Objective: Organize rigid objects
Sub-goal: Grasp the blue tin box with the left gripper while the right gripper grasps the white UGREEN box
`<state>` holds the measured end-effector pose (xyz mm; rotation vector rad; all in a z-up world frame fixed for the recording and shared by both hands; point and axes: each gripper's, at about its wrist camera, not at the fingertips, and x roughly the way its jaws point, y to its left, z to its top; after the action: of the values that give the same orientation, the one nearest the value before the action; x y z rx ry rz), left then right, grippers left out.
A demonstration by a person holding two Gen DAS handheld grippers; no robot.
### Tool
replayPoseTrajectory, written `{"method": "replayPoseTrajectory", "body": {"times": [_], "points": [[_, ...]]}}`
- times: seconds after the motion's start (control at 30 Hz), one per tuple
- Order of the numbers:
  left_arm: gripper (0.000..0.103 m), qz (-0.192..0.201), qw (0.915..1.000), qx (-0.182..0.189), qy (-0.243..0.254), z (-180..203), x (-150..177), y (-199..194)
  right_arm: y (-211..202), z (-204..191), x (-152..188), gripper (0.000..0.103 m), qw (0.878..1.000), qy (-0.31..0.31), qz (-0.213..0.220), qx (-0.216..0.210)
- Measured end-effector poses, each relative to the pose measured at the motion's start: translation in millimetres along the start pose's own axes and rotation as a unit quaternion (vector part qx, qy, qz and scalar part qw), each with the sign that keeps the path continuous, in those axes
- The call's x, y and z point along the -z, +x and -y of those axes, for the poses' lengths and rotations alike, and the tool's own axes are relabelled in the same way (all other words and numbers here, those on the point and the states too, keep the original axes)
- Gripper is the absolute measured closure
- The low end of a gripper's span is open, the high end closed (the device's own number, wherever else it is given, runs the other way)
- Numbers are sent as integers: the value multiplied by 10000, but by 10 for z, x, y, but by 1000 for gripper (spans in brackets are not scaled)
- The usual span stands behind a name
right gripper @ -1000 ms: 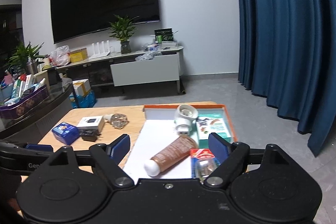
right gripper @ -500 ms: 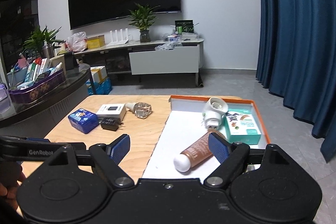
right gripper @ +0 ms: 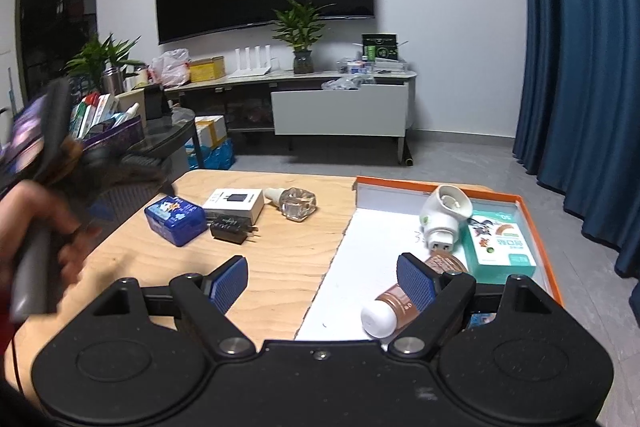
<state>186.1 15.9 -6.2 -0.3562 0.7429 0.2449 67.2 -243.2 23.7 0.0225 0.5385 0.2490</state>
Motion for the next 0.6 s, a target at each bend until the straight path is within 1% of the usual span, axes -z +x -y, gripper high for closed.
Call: {"method": "replayPoseTrajectory", "body": {"times": [0.13, 0.23, 0.33, 0.4, 0.53, 0.6], "points": [[3, -261, 9989, -345, -195, 76, -190, 342, 54, -4, -34, 7, 9999, -40, -16, -97], [3, -405, 9969, -626, -247, 80, -304, 539, 90, -3, -58, 7, 9999, -84, 50, -132], [3, -626, 9950, -777, -24, 61, -326, 661, 148, 5, -83, 7, 9998, -63, 39, -169], [2, -597, 9960, -641, 174, 11, -282, 611, 174, 3, -96, 7, 9998, -76, 45, -182], [2, -462, 9942, -404, 887, -161, -124, 379, 241, 2, -112, 7, 9998, -113, 21, -182], [2, -406, 9937, -282, 1003, -279, -63, 286, 288, -6, -119, 7, 9997, -71, -14, -232]]}}
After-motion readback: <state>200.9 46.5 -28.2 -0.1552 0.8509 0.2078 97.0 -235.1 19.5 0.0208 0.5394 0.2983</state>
